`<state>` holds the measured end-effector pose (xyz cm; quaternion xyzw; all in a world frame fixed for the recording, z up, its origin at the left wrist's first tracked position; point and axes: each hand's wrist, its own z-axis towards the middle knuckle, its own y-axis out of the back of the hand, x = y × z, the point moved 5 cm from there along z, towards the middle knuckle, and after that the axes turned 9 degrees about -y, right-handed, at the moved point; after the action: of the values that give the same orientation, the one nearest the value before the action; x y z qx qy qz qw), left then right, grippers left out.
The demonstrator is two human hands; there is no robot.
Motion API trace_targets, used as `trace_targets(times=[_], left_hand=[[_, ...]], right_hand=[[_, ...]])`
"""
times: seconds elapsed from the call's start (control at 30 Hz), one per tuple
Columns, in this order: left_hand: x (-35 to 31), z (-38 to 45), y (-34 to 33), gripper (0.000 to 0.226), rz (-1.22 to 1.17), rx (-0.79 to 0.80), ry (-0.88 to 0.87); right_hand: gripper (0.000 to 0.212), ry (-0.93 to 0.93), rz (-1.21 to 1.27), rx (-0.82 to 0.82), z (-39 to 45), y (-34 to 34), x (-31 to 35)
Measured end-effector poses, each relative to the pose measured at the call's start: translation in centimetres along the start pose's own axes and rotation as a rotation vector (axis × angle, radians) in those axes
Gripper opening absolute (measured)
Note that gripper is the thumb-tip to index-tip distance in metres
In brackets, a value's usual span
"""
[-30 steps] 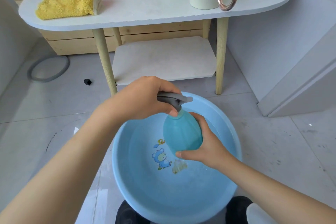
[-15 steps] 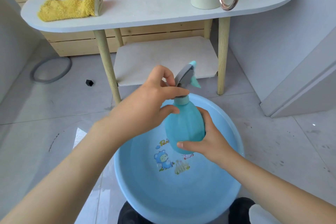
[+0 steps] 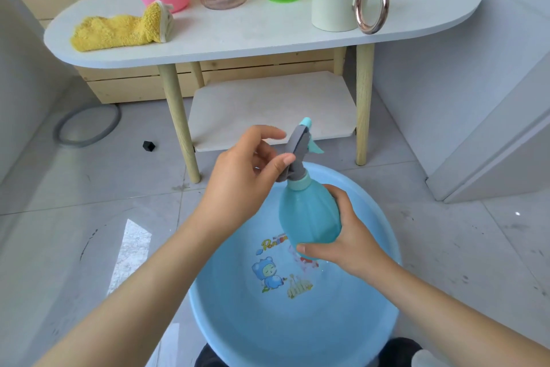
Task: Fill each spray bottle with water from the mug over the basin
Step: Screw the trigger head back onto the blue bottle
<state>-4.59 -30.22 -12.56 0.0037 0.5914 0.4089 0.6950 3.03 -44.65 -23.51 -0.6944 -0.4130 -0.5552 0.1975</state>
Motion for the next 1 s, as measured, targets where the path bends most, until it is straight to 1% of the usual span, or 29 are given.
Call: trace_targets(times=[0.07, 0.1, 0.2, 0.33, 0.43, 0.5, 0.53, 0.57, 0.63, 0.67, 0.7, 0.77, 0.8, 0.87, 1.0], left_hand=[[0.0, 0.4, -0.1, 0.029, 0.051, 0.087, -0.022], [0.1, 0.7, 0.0, 0.032, 0.057, 0.124, -0.016], [0.5, 1.1, 0.3, 0.032, 0.073, 0.218, 0.017], [0.6, 1.2, 0.4, 0.033, 0.230, 0.333, -0.024], [0.3, 1.3, 0.4, 0.033, 0.326, 0.343, -0.095], [0.3, 1.2, 0.4, 0.037, 0.367, 0.350, -0.073], [0.5, 1.1, 0.3, 0.040, 0.312, 0.371, -0.019], [0.5, 0.9, 0.2, 0.043, 0.204, 0.391, 0.052], [0.5, 0.6, 0.0, 0.038, -0.085, 0.388, 0.180], [0.4, 0.5, 0.1, 0.036, -0.183, 0.373, 0.212], [0.3, 0.5, 0.1, 0.038, -0.225, 0.370, 0.225], [0.1, 0.5, 0.3, 0.042, -0.156, 0.385, 0.193], [0.0, 0.5, 0.3, 0.038, -0.088, 0.387, 0.167], [0.1, 0.6, 0.5, 0.023, -0.017, 0.391, 0.157], [0.7, 0.5, 1.1, 0.035, 0.003, 0.489, 0.184]], right_hand=[[0.080, -0.002, 0.007, 0.022, -0.1, -0.1, -0.2], [0.080, -0.007, 0.012, 0.032, -0.2, -0.2, -0.3], [0.081, -0.028, 0.019, 0.050, -0.4, -0.4, -0.7], [0.082, -0.048, 0.013, 0.071, -0.3, -0.3, -1.0], [0.084, -0.043, -0.017, 0.095, -0.4, -0.5, -1.2], [0.084, -0.055, -0.020, 0.104, -0.4, -0.8, -1.3], [0.083, -0.061, -0.015, 0.106, -0.4, -0.8, -1.3], [0.083, -0.064, -0.009, 0.106, -0.3, -0.9, -1.2], [0.083, -0.065, -0.003, 0.108, -0.2, -0.8, -1.1], [0.084, -0.065, -0.001, 0.109, -0.1, -0.7, -1.0], [0.084, -0.066, -0.001, 0.110, -0.1, -0.6, -1.0], [0.084, -0.067, -0.004, 0.107, 0.0, -0.5, -1.1], [0.084, -0.068, -0.008, 0.105, 0.0, -0.5, -1.1], [0.084, -0.067, -0.020, 0.097, -0.1, -0.6, -1.2], [0.087, -0.043, -0.068, 0.079, 0.0, -0.4, -1.7]])
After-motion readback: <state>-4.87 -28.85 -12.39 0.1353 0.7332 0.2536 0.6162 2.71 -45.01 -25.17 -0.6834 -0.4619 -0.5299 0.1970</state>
